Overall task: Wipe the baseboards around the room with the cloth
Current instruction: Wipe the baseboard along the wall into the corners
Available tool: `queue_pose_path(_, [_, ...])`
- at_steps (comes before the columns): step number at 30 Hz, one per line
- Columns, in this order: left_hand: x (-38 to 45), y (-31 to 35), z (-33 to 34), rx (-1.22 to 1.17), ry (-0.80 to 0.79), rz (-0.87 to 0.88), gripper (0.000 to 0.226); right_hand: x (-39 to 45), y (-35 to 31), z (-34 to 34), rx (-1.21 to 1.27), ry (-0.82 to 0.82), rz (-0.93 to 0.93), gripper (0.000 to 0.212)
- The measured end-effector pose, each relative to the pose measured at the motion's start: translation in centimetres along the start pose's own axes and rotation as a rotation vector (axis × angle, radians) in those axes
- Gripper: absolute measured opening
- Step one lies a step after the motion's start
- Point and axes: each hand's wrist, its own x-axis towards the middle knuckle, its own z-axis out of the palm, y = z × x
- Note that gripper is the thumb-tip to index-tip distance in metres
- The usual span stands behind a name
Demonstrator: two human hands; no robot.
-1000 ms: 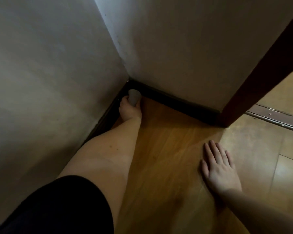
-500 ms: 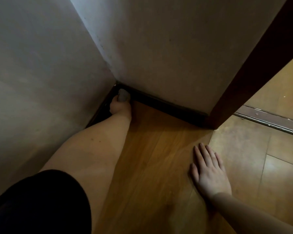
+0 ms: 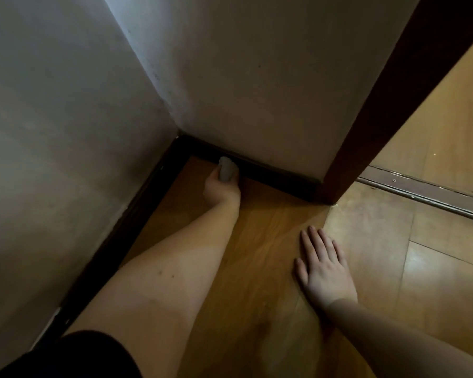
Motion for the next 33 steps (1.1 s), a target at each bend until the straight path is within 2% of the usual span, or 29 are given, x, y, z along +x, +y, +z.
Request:
queue_pose_path(4, [-2.2, -0.5, 1.0, 0.049, -0.068, 0.041, 0.050, 0.2, 0.2, 0.1, 0.029, -0.011, -0.011, 0.063])
queue_pose_path(10, [-6.1, -0.9, 1.9, 0.071, -0.115, 0.163, 0.037, 0.6, 0.4, -0.1, 0.060, -0.050, -0.039, 0.068])
queue_pose_path(15, [-9.6, -1.3, 2.9, 0.222, -0.165, 0.271, 0.044, 0.5, 0.3, -0.6, 0.076, -0.075, -0.051, 0.068])
queue_pose_path(22, [-14.4, -2.3, 5.3, 0.282, -0.316, 0.301, 0.051, -0.2, 0.0, -1.2, 0.059, -0.053, -0.060, 0.065])
queue_pose_path(25, [-14.3, -2.3, 4.8, 0.342, -0.355, 0.366, 0.051, -0.9, 0.3, -1.1, 0.074, -0.065, -0.082, 0.066])
queue_pose_path(29, [-11.5, -1.0, 2.7, 0.436, -0.622, 0.498, 0.049, -1.0, 1.0, -1.4, 0.086, -0.070, -0.116, 0.065])
queue_pose_path(33, [-7.5, 0.9, 0.2, 0.464, -0.600, 0.584, 0.051, -0.7, 1.2, -1.0, 0.082, -0.084, -0.105, 0.064])
